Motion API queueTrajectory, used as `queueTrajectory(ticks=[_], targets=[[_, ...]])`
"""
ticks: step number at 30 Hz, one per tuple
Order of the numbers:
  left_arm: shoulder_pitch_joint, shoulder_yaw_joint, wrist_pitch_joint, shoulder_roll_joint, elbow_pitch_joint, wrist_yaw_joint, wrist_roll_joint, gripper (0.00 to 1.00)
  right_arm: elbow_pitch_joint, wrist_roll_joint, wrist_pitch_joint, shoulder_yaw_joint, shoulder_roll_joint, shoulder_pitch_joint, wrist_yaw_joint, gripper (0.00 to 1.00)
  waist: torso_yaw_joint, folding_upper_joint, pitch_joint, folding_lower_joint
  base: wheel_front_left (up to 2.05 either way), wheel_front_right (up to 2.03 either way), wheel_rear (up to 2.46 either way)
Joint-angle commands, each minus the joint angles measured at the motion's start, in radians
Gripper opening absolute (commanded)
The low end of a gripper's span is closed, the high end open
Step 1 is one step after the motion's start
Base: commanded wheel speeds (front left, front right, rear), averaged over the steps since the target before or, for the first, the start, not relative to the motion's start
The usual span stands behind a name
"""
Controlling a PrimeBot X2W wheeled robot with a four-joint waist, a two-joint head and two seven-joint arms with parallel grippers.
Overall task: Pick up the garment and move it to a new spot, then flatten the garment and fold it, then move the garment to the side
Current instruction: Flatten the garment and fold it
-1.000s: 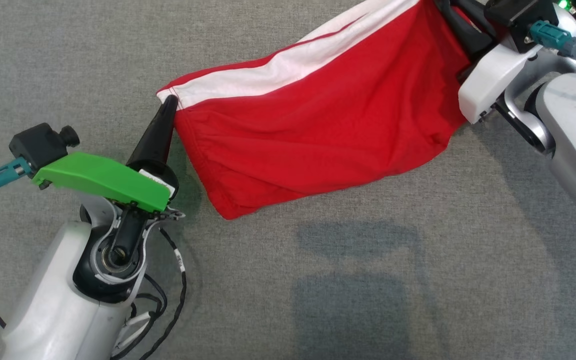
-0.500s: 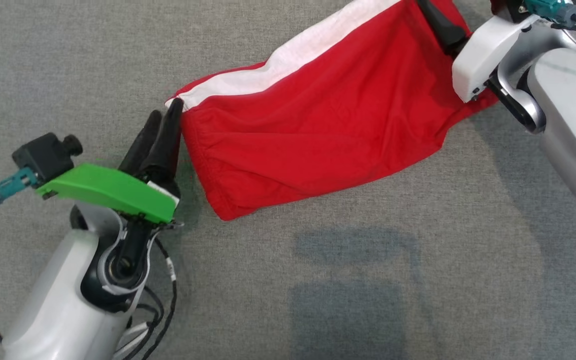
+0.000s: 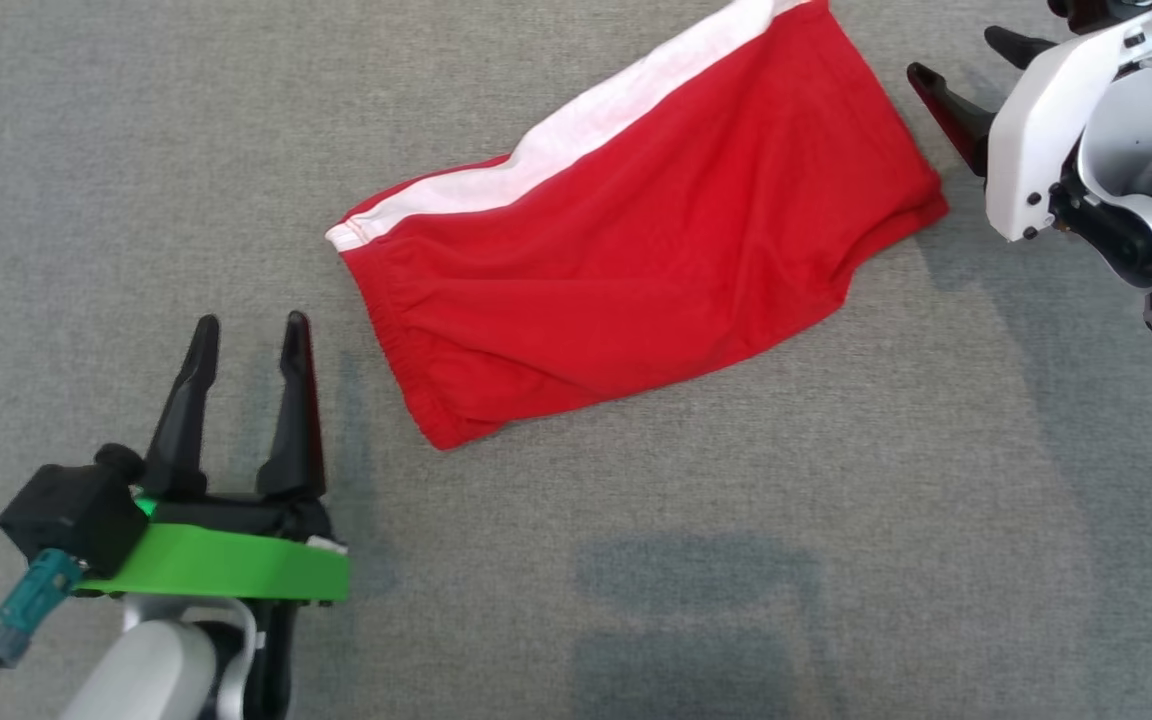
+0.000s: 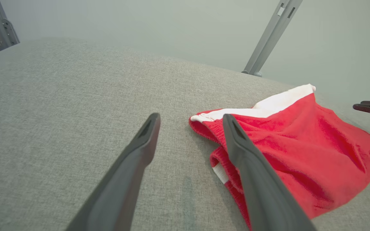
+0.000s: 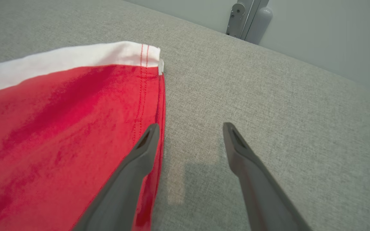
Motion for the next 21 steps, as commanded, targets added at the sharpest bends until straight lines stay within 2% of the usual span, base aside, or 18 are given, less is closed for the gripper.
queueTrajectory(ticks=[1,7,12,13,14,17,21], targets=[[0.013,0.021,-0.009,-0.044,-0.007,-0.013,0.033,1.0,0.011,-0.019,0.039,-0.015,0.01,0.0,0.0,1.0,0.04,0.0,0.022,0.0,0.0,0.0,0.0],[0.032,0.076,-0.007,-0.189,0.043,-0.12,0.136,1.0,0.057,-0.103,0.19,-0.075,0.063,-0.015,0.0,1.0,0.118,0.0,0.049,0.0,0.0,0.0,0.0],[0.039,0.124,-0.007,-0.28,0.106,-0.202,0.194,1.0,0.085,-0.145,0.281,-0.088,0.109,0.048,0.001,1.0,0.158,0.0,0.038,0.0,0.0,0.0,0.0],[0.045,0.134,-0.007,-0.293,0.118,-0.215,0.201,1.0,0.076,-0.146,0.29,-0.081,0.114,0.062,0.003,0.21,0.158,0.0,0.032,0.0,0.0,0.0,0.0],[0.052,0.146,-0.007,-0.305,0.129,-0.227,0.211,1.0,0.069,-0.144,0.294,-0.078,0.113,0.075,0.004,0.0,0.155,0.0,0.024,0.0,0.0,0.0,0.0],[0.068,0.172,-0.007,-0.324,0.153,-0.257,0.241,1.0,0.039,-0.157,0.301,-0.062,0.084,0.101,0.002,0.0,0.135,0.0,-0.003,0.0,0.0,0.0,0.0],[0.096,0.199,-0.007,-0.334,0.173,-0.284,0.272,1.0,0.03,-0.132,0.272,-0.129,0.087,0.138,0.0,0.0,0.081,0.0,-0.051,0.0,0.0,0.0,0.0]])
